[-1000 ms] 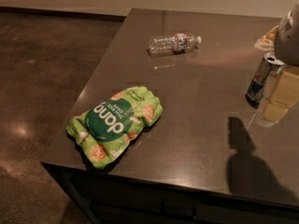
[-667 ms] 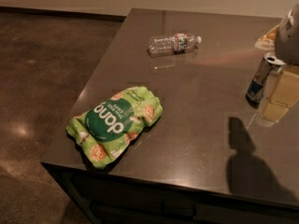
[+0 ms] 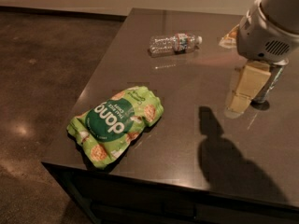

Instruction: Pick green rice chip bag

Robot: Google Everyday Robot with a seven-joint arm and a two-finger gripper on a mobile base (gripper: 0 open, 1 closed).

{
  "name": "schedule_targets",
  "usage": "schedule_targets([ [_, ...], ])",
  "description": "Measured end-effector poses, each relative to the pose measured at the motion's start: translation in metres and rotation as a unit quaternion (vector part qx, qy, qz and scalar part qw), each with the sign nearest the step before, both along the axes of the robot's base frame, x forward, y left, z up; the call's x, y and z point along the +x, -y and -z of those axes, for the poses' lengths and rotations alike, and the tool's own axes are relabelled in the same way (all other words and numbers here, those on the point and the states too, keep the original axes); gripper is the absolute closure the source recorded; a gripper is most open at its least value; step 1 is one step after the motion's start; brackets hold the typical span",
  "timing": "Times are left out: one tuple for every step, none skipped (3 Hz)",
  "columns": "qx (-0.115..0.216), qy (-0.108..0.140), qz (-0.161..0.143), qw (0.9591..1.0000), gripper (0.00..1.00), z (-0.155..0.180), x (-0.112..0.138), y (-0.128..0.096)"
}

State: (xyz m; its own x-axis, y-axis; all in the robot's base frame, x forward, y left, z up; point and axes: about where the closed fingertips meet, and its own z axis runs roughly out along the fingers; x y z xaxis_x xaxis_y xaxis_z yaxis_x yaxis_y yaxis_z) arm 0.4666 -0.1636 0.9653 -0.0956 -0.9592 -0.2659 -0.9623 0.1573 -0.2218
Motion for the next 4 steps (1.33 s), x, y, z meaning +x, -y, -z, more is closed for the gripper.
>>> schedule_targets([
  [0.014,-0.006,-0.046,0.9988,0.00,0.010,0.016,-0.039],
  [0.027,-0.006,-0.093,0.9953,0.00,0.019,0.028,-0.078],
  [0.032,-0.001,-0.150,0.9881,0.00,0.028,0.034,-0.120],
  [0.026,0.000,-0.203,0.9789,0.00,0.042,0.034,-0.155],
])
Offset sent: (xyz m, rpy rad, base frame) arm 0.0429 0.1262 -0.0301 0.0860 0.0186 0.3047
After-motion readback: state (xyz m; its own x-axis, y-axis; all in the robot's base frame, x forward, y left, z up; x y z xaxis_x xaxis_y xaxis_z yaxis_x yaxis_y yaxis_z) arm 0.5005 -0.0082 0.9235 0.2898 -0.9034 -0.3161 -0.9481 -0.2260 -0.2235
